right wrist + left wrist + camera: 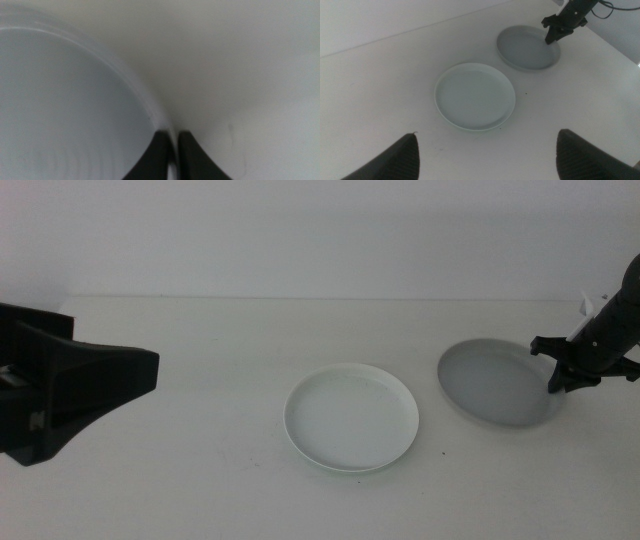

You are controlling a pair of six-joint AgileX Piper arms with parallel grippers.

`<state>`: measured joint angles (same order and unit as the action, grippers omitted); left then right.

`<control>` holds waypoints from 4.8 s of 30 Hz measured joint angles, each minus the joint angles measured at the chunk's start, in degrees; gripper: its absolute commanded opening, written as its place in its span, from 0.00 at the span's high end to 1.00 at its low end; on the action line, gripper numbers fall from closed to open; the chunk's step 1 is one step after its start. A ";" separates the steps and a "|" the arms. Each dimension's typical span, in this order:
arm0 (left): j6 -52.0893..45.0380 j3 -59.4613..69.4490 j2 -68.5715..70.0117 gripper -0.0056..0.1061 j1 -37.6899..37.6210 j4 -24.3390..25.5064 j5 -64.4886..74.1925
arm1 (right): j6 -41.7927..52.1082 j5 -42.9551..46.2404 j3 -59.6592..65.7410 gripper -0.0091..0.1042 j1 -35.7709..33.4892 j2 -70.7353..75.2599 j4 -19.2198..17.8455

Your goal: Stack the three bowls on top of each other.

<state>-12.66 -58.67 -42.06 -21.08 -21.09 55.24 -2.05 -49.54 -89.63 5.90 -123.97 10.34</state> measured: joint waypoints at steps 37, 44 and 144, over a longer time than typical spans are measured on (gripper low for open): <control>0.00 0.00 0.00 0.11 0.00 0.36 0.00 | -1.28 -3.99 -1.79 0.94 -28.09 8.39 1.34; 0.00 0.00 0.00 0.11 0.00 0.47 0.00 | -1.28 -2.27 -1.79 0.66 -28.09 7.31 1.07; 12.66 40.03 34.52 0.11 14.73 21.80 -32.20 | -6.44 34.26 56.39 0.11 -17.84 87.63 -12.09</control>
<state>0.00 -18.64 -7.54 -6.36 0.71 23.04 -8.49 -15.27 -33.23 -11.93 -36.34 -1.75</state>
